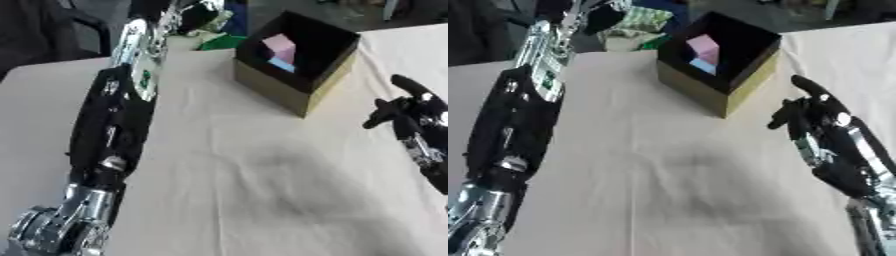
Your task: Pick up objects on the table and place them in the box.
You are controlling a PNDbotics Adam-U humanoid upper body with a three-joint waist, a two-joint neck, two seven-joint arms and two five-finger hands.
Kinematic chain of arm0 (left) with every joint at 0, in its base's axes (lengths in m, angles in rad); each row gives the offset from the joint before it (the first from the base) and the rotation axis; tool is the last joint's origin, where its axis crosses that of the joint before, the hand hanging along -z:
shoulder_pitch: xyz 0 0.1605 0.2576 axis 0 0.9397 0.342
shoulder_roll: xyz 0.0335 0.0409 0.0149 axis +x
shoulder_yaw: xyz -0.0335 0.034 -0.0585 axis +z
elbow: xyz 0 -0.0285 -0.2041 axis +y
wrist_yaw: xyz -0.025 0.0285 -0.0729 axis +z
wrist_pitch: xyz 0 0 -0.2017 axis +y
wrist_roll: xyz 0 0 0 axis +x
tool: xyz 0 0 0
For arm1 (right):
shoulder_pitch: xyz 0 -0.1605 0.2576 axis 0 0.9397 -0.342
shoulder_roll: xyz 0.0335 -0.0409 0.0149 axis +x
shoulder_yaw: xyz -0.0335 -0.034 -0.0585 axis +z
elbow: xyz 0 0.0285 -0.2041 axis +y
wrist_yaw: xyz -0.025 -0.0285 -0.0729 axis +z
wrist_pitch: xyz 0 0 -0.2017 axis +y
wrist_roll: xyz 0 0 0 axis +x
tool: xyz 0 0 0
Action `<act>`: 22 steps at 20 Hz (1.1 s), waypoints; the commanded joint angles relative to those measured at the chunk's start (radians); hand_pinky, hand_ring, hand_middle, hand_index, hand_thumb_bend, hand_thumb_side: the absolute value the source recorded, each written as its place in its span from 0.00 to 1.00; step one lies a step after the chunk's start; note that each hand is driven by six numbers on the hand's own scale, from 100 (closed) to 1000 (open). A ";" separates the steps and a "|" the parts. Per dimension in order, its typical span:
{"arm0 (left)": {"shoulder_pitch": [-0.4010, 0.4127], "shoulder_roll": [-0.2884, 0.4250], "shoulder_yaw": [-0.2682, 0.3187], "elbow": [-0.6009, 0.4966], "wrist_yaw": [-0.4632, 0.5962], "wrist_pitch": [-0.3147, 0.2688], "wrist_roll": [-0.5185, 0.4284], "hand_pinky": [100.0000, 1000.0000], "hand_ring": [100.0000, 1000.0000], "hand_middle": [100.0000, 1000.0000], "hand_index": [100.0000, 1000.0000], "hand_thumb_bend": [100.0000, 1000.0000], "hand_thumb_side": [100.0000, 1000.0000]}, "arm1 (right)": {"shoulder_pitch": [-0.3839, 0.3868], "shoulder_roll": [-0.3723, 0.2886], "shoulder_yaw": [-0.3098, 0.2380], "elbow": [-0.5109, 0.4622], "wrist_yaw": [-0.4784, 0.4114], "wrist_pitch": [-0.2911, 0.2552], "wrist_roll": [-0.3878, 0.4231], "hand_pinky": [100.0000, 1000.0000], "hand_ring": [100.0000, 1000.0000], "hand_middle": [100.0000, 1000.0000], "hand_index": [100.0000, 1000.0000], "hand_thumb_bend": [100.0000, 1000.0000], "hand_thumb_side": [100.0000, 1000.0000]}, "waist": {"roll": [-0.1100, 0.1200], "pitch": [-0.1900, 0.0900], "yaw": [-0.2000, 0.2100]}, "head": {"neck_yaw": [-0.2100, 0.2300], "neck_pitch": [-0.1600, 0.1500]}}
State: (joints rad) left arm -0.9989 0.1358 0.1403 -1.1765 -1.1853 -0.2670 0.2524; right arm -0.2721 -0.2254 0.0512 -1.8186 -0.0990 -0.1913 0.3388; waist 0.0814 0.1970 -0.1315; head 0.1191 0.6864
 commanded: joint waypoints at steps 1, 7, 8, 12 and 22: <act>0.032 0.026 0.014 -0.063 0.048 -0.040 0.025 0.73 0.65 0.63 0.87 0.00 0.53 | -0.008 -0.010 -0.008 -0.012 0.000 0.000 -0.007 1.00 0.57 0.54 0.97 0.00 0.41 | -0.010 -0.013 0.009 | 0.001 0.009; 0.156 -0.001 0.051 -0.108 0.124 -0.113 0.038 0.71 0.62 0.59 0.86 0.00 0.61 | -0.005 -0.011 -0.013 -0.012 0.001 -0.001 -0.013 1.00 0.57 0.54 0.97 0.00 0.41 | -0.016 -0.012 0.028 | 0.008 0.011; 0.178 -0.006 0.055 -0.112 0.138 -0.127 0.037 0.71 0.61 0.58 0.86 0.00 0.62 | -0.004 -0.011 -0.013 -0.012 0.002 -0.001 -0.013 1.00 0.57 0.54 0.97 0.00 0.41 | -0.016 -0.013 0.032 | 0.012 0.012; 0.264 -0.015 0.054 -0.129 0.191 -0.177 0.039 0.70 0.60 0.57 0.87 0.00 0.66 | -0.004 -0.009 -0.012 -0.012 0.000 -0.001 -0.014 1.00 0.57 0.54 0.97 0.00 0.41 | -0.019 -0.014 0.035 | 0.024 0.018; 0.448 -0.040 -0.008 -0.249 0.331 -0.222 0.008 0.69 0.58 0.56 0.87 0.00 0.71 | -0.002 -0.007 -0.008 -0.011 -0.002 -0.002 -0.010 1.00 0.57 0.54 0.97 0.00 0.41 | -0.025 -0.016 0.035 | 0.046 0.043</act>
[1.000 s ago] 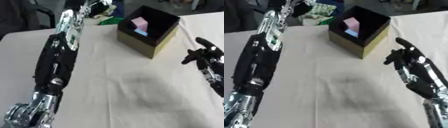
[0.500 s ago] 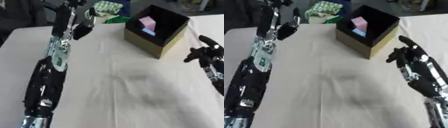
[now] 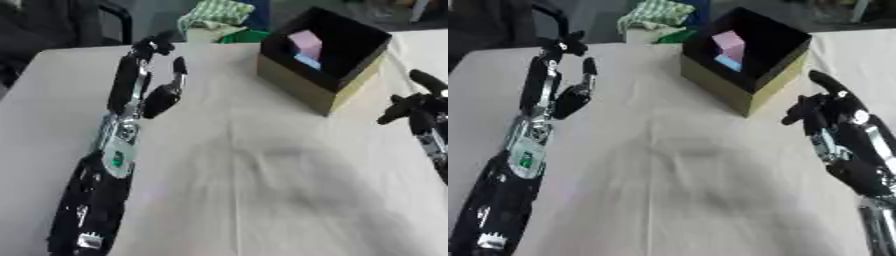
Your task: Pick up objects on the table and place them in the box.
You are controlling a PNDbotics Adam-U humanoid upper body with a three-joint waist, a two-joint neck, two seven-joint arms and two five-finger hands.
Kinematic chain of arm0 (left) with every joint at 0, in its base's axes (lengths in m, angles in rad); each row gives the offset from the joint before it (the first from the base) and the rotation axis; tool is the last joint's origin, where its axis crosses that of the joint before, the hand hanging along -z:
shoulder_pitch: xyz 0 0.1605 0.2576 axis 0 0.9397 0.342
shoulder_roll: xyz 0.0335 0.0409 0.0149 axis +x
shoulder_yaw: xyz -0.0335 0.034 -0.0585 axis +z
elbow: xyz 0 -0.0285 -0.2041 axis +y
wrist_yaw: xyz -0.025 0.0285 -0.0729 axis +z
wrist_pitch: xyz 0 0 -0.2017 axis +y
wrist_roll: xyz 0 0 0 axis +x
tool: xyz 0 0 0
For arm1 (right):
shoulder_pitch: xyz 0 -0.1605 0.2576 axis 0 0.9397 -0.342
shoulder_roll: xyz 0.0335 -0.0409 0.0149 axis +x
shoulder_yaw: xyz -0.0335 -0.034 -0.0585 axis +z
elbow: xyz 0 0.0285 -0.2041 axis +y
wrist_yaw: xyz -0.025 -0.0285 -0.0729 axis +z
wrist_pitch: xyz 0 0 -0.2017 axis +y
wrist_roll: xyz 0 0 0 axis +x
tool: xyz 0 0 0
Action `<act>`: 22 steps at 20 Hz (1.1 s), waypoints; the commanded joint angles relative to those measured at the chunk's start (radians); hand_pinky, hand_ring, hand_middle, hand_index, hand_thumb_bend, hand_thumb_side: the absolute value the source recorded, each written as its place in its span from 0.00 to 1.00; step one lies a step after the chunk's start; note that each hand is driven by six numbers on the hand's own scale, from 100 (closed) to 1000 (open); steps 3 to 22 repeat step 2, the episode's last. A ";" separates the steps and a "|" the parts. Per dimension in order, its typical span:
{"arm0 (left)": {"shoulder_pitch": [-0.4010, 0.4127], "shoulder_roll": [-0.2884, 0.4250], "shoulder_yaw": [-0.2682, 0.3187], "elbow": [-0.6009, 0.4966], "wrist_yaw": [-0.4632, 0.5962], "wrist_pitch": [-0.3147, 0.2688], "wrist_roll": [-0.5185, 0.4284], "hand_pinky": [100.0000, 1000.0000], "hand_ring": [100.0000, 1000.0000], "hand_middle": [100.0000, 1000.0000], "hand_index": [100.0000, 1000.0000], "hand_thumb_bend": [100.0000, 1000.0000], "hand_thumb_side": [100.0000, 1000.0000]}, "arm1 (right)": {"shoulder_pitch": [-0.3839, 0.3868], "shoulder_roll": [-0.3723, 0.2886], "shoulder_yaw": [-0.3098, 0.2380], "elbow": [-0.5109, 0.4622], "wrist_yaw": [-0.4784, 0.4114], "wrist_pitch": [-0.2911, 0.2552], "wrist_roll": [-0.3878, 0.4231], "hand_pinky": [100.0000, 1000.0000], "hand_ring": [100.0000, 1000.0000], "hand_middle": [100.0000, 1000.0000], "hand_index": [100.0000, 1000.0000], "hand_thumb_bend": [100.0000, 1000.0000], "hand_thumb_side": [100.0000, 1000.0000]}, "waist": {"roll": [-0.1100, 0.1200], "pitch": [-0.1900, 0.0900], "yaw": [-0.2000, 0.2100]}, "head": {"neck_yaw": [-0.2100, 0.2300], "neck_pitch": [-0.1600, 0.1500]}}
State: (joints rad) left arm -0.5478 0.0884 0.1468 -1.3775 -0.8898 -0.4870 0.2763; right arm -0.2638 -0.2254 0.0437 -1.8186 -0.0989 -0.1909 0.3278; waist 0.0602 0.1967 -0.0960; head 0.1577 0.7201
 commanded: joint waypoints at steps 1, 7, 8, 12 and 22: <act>0.001 0.008 -0.018 -0.056 0.049 0.001 -0.026 0.69 0.58 0.56 0.87 0.00 0.71 | -0.011 -0.007 0.000 -0.011 -0.002 -0.003 0.001 1.00 0.57 0.54 0.97 0.00 0.41 | -0.004 -0.014 -0.001 | 0.007 0.011; 0.005 0.007 -0.020 -0.065 0.063 0.006 -0.036 0.69 0.58 0.56 0.87 0.00 0.72 | -0.011 -0.007 -0.001 -0.011 -0.002 -0.003 0.001 1.00 0.57 0.54 0.97 0.00 0.41 | -0.005 -0.013 -0.002 | 0.007 0.012; 0.005 0.007 -0.020 -0.065 0.063 0.006 -0.036 0.69 0.58 0.56 0.87 0.00 0.72 | -0.011 -0.007 -0.001 -0.011 -0.002 -0.003 0.001 1.00 0.57 0.54 0.97 0.00 0.41 | -0.005 -0.013 -0.002 | 0.007 0.012; 0.005 0.007 -0.020 -0.065 0.063 0.006 -0.036 0.69 0.58 0.56 0.87 0.00 0.72 | -0.011 -0.007 -0.001 -0.011 -0.002 -0.003 0.001 1.00 0.57 0.54 0.97 0.00 0.41 | -0.005 -0.013 -0.002 | 0.007 0.012; 0.005 0.007 -0.020 -0.065 0.063 0.006 -0.036 0.69 0.58 0.56 0.87 0.00 0.72 | -0.011 -0.007 -0.001 -0.011 -0.002 -0.003 0.001 1.00 0.57 0.54 0.97 0.00 0.41 | -0.005 -0.013 -0.002 | 0.007 0.012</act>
